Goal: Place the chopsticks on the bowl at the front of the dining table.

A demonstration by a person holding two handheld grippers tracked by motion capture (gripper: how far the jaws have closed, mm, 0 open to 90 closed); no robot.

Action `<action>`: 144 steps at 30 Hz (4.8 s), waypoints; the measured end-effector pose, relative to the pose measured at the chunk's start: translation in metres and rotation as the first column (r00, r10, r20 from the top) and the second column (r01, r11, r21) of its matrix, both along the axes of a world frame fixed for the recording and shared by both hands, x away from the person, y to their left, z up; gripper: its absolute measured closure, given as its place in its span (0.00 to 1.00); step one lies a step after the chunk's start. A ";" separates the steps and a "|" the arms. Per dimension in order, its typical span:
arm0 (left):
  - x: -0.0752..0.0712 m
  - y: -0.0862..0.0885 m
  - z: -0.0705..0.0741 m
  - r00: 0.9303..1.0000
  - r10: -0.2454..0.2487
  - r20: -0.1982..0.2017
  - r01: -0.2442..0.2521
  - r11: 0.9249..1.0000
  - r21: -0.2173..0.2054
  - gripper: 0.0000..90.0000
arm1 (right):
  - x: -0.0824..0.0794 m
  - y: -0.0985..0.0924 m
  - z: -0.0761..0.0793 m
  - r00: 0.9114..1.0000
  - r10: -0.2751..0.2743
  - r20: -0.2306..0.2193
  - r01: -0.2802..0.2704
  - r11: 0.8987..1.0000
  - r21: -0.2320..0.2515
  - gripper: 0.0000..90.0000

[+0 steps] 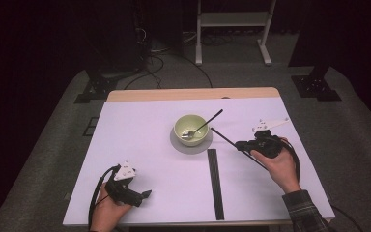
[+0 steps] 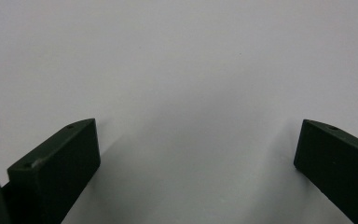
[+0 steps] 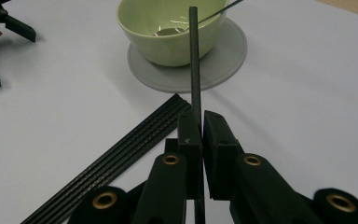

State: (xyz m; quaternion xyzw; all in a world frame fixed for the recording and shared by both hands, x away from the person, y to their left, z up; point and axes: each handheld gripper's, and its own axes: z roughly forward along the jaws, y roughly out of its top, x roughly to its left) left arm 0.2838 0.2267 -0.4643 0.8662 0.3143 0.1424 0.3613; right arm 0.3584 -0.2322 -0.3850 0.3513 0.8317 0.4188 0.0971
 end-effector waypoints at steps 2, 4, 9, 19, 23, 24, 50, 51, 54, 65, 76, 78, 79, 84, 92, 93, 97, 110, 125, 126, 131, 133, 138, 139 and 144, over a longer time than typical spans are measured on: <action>0.000 0.000 0.000 1.000 0.000 0.000 0.000 1.000 0.000 0.00 | 0.002 0.002 0.001 1.000 0.002 -0.001 -0.002 1.000 -0.001 0.95; 0.000 0.000 0.000 1.000 -0.001 0.000 0.001 1.000 0.002 0.00 | 0.003 0.004 0.002 1.000 0.007 -0.001 -0.007 1.000 0.000 0.95; 0.000 0.000 0.000 1.000 -0.001 0.000 0.001 1.000 0.002 0.00 | 0.008 0.010 0.004 1.000 0.014 0.000 -0.014 1.000 -0.001 0.95; 0.000 0.000 0.000 1.000 0.000 0.001 0.000 1.000 0.001 0.00 | 0.017 0.020 0.011 1.000 0.019 -0.001 -0.019 1.000 0.009 0.95; 0.000 0.000 0.000 1.000 0.000 0.000 0.000 1.000 0.000 0.00 | 0.021 0.025 0.013 1.000 0.024 0.004 -0.024 1.000 0.008 0.95; 0.000 0.000 0.000 1.000 0.000 -0.001 0.000 1.000 0.000 0.00 | 0.022 0.027 0.013 1.000 0.023 0.004 -0.023 1.000 0.007 0.95; 0.000 0.000 0.000 1.000 0.000 0.001 0.000 1.000 0.000 0.00 | 0.045 0.061 0.018 0.999 0.045 -0.009 -0.045 0.999 0.007 0.95; 0.000 0.000 0.000 1.000 0.000 0.001 0.000 1.000 0.000 0.00 | 0.046 0.062 0.018 0.999 0.047 -0.009 -0.047 0.999 0.005 0.95; 0.000 0.000 0.000 1.000 0.000 0.001 0.000 1.000 0.000 0.00 | 0.048 0.067 0.019 0.999 0.049 -0.012 -0.049 0.999 0.008 0.95; 0.000 0.000 0.000 1.000 0.000 0.000 0.000 1.000 0.000 0.00 | 0.059 0.083 0.019 0.998 0.063 -0.018 -0.062 0.998 0.015 0.95; 0.000 0.000 0.000 1.000 0.000 -0.001 0.000 1.000 -0.001 0.00 | 0.070 0.101 0.018 0.997 0.068 -0.028 -0.067 0.997 0.023 0.95; 0.000 0.000 0.000 1.000 0.000 -0.001 0.000 1.000 -0.001 0.00 | 0.072 0.103 0.017 0.997 0.066 -0.033 -0.065 0.998 0.022 0.95; 0.000 0.000 0.000 1.000 0.000 -0.001 0.000 1.000 -0.001 0.00 | 0.074 0.104 0.017 0.997 0.066 -0.032 -0.066 0.998 0.022 0.95; 0.000 0.000 0.000 1.000 0.000 -0.001 0.000 1.000 -0.002 0.00 | 0.079 0.111 0.017 0.997 0.066 -0.034 -0.065 0.998 0.025 0.95; 0.000 0.000 0.000 1.000 0.000 -0.002 0.000 1.000 0.000 0.00 | 0.086 0.124 0.013 0.997 0.071 -0.043 -0.070 0.997 0.028 0.95; 0.000 0.000 0.000 1.000 0.000 -0.003 0.000 1.000 0.000 0.00 | 0.086 0.125 0.012 0.996 0.073 -0.044 -0.072 0.997 0.028 0.95; 0.000 0.000 0.000 1.000 0.001 -0.001 -0.001 1.000 -0.003 0.00 | 0.090 0.132 0.011 0.996 0.071 -0.053 -0.070 0.997 0.024 0.95; 0.000 0.000 0.000 1.000 0.001 -0.002 -0.001 1.000 -0.002 0.00 | 0.097 0.150 0.005 0.995 0.073 -0.070 -0.072 0.997 0.021 0.95; 0.000 0.000 0.000 1.000 0.000 -0.001 0.000 1.000 -0.001 0.00 | 0.098 0.161 -0.004 0.993 0.079 -0.085 -0.078 0.997 0.012 0.95; 0.000 0.000 0.000 1.000 0.000 -0.001 0.000 1.000 -0.001 0.00 | 0.098 0.161 -0.004 0.993 0.079 -0.085 -0.079 0.997 0.011 0.95; 0.000 0.000 0.000 1.000 0.000 -0.001 0.000 1.000 -0.001 0.00 | 0.099 0.161 -0.005 0.993 0.079 -0.089 -0.078 0.997 0.018 0.95; 0.000 0.000 0.000 1.000 0.000 -0.001 0.000 1.000 -0.001 0.00 | 0.099 0.161 -0.005 0.994 0.074 -0.086 -0.073 0.997 0.017 0.95; 0.000 0.000 0.000 1.000 0.000 -0.002 0.000 1.000 -0.002 0.00 | 0.098 0.160 -0.003 0.994 0.075 -0.086 -0.073 0.997 0.026 0.89; 0.000 0.000 0.000 1.000 0.000 -0.002 0.000 1.000 -0.001 0.00 | 0.097 0.160 -0.002 0.993 0.075 -0.087 -0.073 0.997 0.027 0.88; 0.000 0.000 0.000 1.000 0.000 -0.002 0.000 1.000 -0.001 0.00 | 0.094 0.156 0.003 0.995 0.071 -0.068 -0.071 0.997 0.009 0.86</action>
